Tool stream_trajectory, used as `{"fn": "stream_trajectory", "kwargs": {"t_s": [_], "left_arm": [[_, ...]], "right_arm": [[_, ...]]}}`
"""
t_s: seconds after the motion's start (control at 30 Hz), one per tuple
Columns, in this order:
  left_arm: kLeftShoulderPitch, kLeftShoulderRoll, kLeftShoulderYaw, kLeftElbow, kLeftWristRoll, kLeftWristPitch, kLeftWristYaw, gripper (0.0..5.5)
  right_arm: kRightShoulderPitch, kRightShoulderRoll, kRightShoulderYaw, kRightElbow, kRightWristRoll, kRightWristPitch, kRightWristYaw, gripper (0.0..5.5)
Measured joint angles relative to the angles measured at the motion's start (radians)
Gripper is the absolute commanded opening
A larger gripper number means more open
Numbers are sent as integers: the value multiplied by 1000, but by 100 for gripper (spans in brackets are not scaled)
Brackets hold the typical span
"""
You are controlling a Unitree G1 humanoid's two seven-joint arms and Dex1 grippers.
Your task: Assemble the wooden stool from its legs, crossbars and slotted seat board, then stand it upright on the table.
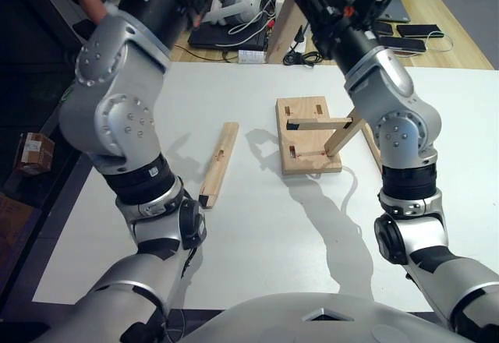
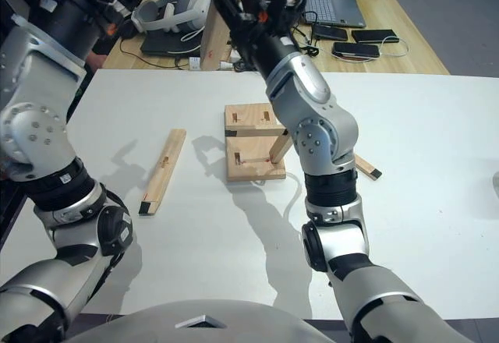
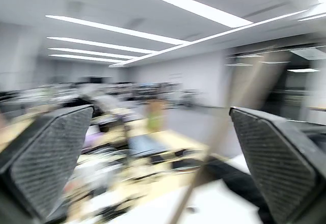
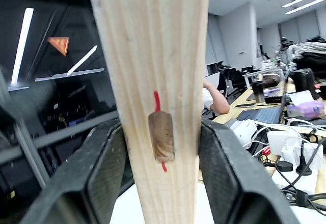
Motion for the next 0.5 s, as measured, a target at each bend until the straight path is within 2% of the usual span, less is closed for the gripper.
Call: {"fn": "stream_trajectory", "kwargs": {"t_s": [0.17, 0.5], "left_arm": [[-22, 42, -1, -25, -97, 40, 14, 489], [-5, 93, -80, 19, -91, -15, 43, 489]], "right_arm": [[8, -1, 45, -18, -101, -11, 74, 205], [42, -30, 160, -52, -323, -80, 203, 205]]}}
